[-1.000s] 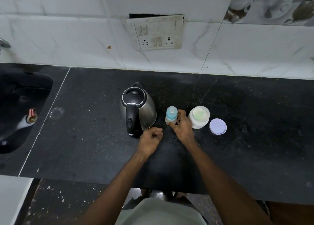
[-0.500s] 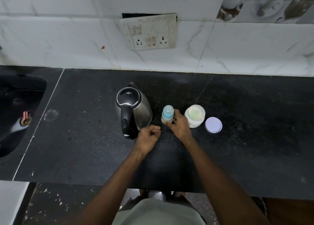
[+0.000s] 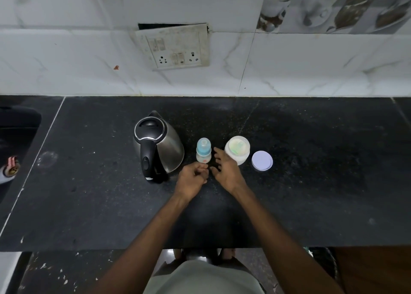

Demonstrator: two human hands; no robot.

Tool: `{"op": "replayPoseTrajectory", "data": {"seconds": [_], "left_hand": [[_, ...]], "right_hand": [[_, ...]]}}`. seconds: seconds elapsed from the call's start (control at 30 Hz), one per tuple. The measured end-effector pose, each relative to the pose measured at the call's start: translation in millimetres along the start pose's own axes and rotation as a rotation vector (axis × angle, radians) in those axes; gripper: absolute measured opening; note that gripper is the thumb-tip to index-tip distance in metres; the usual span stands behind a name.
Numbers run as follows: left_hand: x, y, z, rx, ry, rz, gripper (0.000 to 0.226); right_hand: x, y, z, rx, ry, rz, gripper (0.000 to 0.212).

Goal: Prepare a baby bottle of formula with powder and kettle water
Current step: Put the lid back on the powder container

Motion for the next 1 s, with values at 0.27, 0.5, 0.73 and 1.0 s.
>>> {"op": "replayPoseTrajectory", "data": {"seconds": [0.27,0.5,0.73,1.0], "left_hand": [[-46.3,-30.6,-5.8,-0.067,-0.160,0.111,0.032],[-84.0,-62.6,20.4,-0.058,-0.358,0.153,0.062],[-65.2,-89.6,54.7,-0.084,-0.221,0.220,0.119],[-72.1,-91.4,58.2,-0.209,-0.280,0.202,0.076]], "right_hand": [[26.0,98.9,-26.2,-0.355,0.156,-0.045,0.010],[20.3,133.1,2.6,-0.314,0.095,-0.338,0.023],[13.7,121.3,19.7,-0.220,0.034,-0.436,0.030],[21.9,121.1,28.4,-0.138,0.128,-0.605,0.027]]}}
Point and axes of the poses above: each hand's wrist, its own z-axis towards the middle knuckle, its own y-axis out of the back of the hand, x = y × z, the point moved 7 cm from there along z, towards the middle knuckle, and after that the axes turned 12 degrees about z, right-handed, at the moved point
